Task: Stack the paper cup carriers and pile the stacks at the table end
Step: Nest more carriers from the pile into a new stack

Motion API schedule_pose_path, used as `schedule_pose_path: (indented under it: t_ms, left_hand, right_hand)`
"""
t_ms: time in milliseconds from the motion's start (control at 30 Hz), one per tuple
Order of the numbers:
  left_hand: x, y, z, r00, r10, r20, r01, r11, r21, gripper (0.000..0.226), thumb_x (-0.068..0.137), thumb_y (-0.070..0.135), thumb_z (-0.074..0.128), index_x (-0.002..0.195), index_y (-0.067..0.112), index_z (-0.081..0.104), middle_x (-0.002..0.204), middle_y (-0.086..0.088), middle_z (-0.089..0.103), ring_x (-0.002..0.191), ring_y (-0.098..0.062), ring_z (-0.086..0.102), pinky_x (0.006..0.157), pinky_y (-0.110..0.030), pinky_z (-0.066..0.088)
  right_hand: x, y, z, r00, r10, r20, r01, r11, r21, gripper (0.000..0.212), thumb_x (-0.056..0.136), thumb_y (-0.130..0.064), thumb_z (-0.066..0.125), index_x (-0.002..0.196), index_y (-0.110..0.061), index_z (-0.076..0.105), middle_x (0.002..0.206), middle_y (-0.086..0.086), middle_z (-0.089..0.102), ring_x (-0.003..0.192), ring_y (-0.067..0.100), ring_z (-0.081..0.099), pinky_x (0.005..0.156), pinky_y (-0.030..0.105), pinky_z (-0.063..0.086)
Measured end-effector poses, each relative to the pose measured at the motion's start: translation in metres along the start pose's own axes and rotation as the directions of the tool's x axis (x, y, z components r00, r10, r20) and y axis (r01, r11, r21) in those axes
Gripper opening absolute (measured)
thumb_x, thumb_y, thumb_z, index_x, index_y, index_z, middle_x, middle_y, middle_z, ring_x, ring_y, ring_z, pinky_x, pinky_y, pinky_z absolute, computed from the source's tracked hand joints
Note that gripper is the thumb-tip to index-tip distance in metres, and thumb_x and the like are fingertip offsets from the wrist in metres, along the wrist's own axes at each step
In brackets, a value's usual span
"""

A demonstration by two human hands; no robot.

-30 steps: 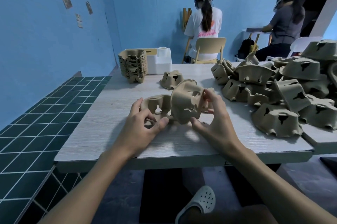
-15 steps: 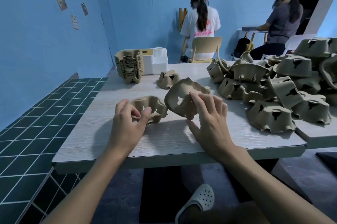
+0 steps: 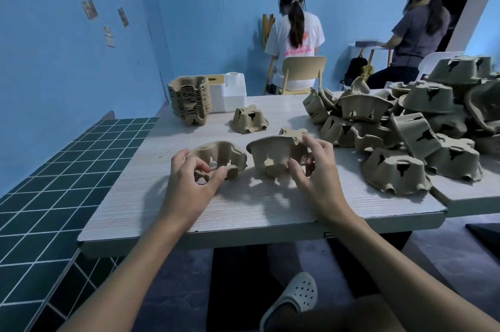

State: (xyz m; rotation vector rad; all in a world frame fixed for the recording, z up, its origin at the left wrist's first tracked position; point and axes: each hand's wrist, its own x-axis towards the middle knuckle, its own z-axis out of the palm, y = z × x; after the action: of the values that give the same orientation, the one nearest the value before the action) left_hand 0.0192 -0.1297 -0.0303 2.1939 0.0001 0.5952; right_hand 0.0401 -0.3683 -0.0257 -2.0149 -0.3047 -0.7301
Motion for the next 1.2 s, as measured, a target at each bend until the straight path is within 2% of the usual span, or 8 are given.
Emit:
schedule_pose_path:
  t_ms: [133,400,533,633,767,900,1033,1200]
  left_hand:
    - [-0.001,0.0,-0.001,0.999,0.018,0.028,-0.019,0.999,0.031,0.032,0.083,0.035,0.078,0.085,0.011,0.058,0.155,-0.008,0.032,0.136,-0.004,0.036,0.091,-0.009,0.03]
    - [0.001,-0.006,0.0,0.998,0.047,-0.031,-0.045,0.997,0.062,0.034,0.081,0.028,0.082,0.077,0.007,0.056,0.141,-0.011,0.042,0.12,-0.005,0.043,0.084,-0.006,0.032]
    - [0.001,-0.007,0.0,0.998,0.066,-0.002,-0.065,0.992,0.105,0.034,0.08,0.027,0.081,0.074,0.013,0.051,0.144,-0.009,0.04,0.132,-0.016,0.043,0.095,-0.024,0.036]
    - [-0.002,-0.004,0.001,0.995,0.099,0.026,-0.101,0.991,0.088,0.035,0.078,0.024,0.084,0.074,0.013,0.051,0.144,-0.008,0.039,0.121,-0.002,0.045,0.093,-0.018,0.038]
    - [-0.003,0.002,-0.001,0.977,0.154,0.145,-0.153,0.988,-0.018,0.058,0.068,0.045,0.087,0.106,0.016,0.053,0.138,0.004,0.037,0.097,0.019,0.045,0.082,0.004,0.032]
    - [-0.006,0.004,-0.001,0.971,0.124,0.203,-0.087,0.979,-0.182,0.086,0.063,0.046,0.092,0.121,0.027,0.032,0.114,0.008,0.059,0.097,0.008,0.061,0.082,-0.012,0.048]
    - [-0.004,0.001,-0.001,0.979,0.091,0.18,-0.048,0.972,-0.232,0.13,0.049,0.074,0.084,0.147,0.03,0.011,0.141,0.005,0.044,0.12,-0.008,0.057,0.101,-0.031,0.049]
    - [-0.003,0.003,0.001,0.983,0.053,0.177,-0.012,0.974,-0.224,0.139,0.054,0.067,0.087,0.155,0.037,-0.003,0.158,-0.011,0.033,0.135,-0.02,0.048,0.113,-0.039,0.041]
  right_hand:
    - [0.003,0.002,-0.003,0.993,0.099,0.063,-0.102,0.994,0.041,0.029,0.089,-0.013,0.069,0.116,-0.021,0.065,0.115,0.0,0.041,0.088,-0.013,0.046,0.078,-0.003,0.032]
    - [0.005,0.005,-0.004,0.972,0.173,0.161,-0.204,0.958,0.203,0.019,0.088,-0.012,0.071,0.106,-0.018,0.07,0.086,0.003,0.071,0.076,0.024,0.065,0.074,0.043,0.055]
    - [0.004,-0.004,-0.01,0.999,0.047,0.007,-0.048,0.992,0.121,0.019,0.085,-0.007,0.072,0.089,-0.025,0.07,0.082,-0.004,0.066,0.071,0.008,0.055,0.065,0.016,0.042]
    - [0.007,-0.022,-0.011,0.991,-0.056,-0.12,0.072,0.988,0.134,0.018,0.083,0.0,0.072,0.09,-0.016,0.072,0.081,-0.016,0.057,0.081,0.014,0.053,0.067,0.008,0.039]
    - [0.014,-0.038,0.004,0.949,-0.283,-0.135,0.292,0.956,0.044,0.013,0.08,-0.002,0.074,0.088,-0.012,0.073,0.082,-0.012,0.064,0.087,0.021,0.052,0.072,0.031,0.046]
    - [0.015,-0.043,0.024,0.902,-0.42,-0.097,0.416,0.907,-0.064,0.011,0.078,-0.005,0.075,0.086,-0.012,0.073,0.085,-0.006,0.068,0.085,0.021,0.052,0.077,0.037,0.04]
    - [0.013,-0.042,0.039,0.873,-0.487,0.009,0.485,0.867,-0.118,0.014,0.077,-0.004,0.073,0.087,-0.014,0.073,0.087,-0.006,0.067,0.088,0.023,0.053,0.077,0.045,0.042]
    - [0.008,-0.04,0.041,0.847,-0.487,0.213,0.518,0.846,-0.124,0.022,0.085,-0.034,0.067,0.099,-0.018,0.069,0.097,-0.006,0.062,0.093,0.022,0.052,0.082,0.044,0.043]
